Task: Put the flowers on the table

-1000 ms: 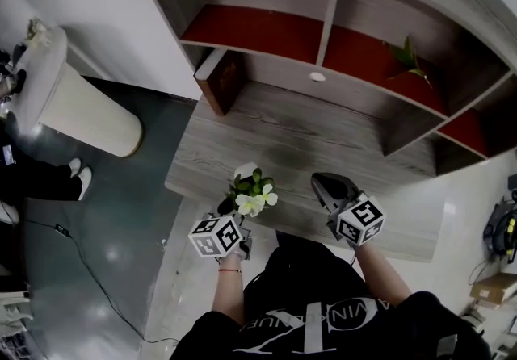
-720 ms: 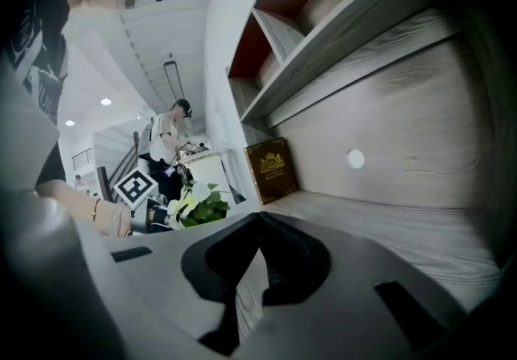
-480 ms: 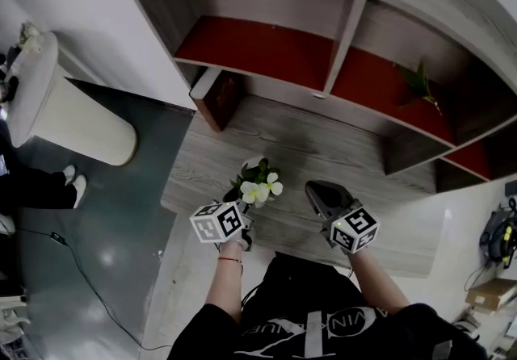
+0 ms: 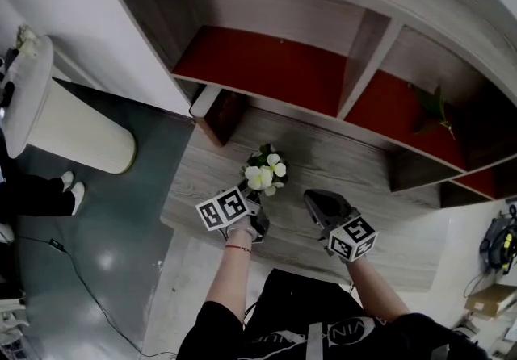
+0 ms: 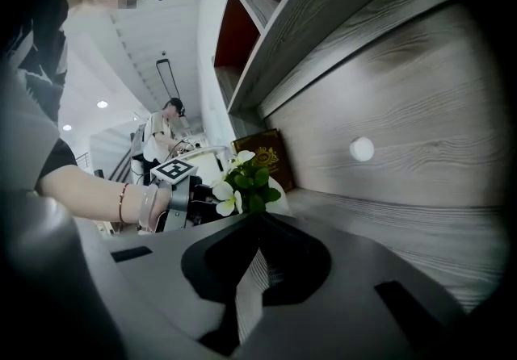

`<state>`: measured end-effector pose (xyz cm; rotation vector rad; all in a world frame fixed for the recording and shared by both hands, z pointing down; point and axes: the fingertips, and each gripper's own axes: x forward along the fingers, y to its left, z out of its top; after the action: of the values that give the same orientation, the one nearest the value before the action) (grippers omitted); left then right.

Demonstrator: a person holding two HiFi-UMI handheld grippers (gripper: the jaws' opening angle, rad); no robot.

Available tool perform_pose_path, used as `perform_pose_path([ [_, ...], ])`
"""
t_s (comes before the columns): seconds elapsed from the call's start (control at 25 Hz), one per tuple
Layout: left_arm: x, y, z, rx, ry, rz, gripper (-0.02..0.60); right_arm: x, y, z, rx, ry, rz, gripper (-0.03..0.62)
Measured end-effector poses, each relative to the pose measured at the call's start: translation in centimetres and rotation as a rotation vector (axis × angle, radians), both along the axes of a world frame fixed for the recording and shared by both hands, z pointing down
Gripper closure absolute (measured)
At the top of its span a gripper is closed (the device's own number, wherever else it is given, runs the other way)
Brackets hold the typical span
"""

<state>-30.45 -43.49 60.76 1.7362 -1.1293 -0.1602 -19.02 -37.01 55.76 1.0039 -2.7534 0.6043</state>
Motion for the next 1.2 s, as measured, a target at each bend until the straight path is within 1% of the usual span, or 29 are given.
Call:
perform_pose_path([
  [0.2,0.1,-1.9,1.0,-0.039,0.071,-0.044,0.518,-0.1,-0.9,0.4,-0.008,0.002,0.004,0.583],
  [0.44,-0.5,-4.1,1.8,-0.068,0.091,-0.082,0.518,0.3,-1.7,1.0,-0.023,0.011,0.017,0.583],
  [0.6,-0.7,-5.1,2.1,-0.085,0.148,-0.114,0.518,0.6,-2.0,1.2,-0.035,0.014,0.027,0.583],
  [0.88,-0.9,-6.7,2.3,-0.074,0.166,-0.135,0.518,0.9,-2.7,1.6,-0.047,0.019,0.039,0.583],
  [1.2,-0.8,-8.0,1.2,-0.033,0.197,-0.158,0.508,1.0,-2.7,1.9,-0.062,0.019,0.036,0.583],
])
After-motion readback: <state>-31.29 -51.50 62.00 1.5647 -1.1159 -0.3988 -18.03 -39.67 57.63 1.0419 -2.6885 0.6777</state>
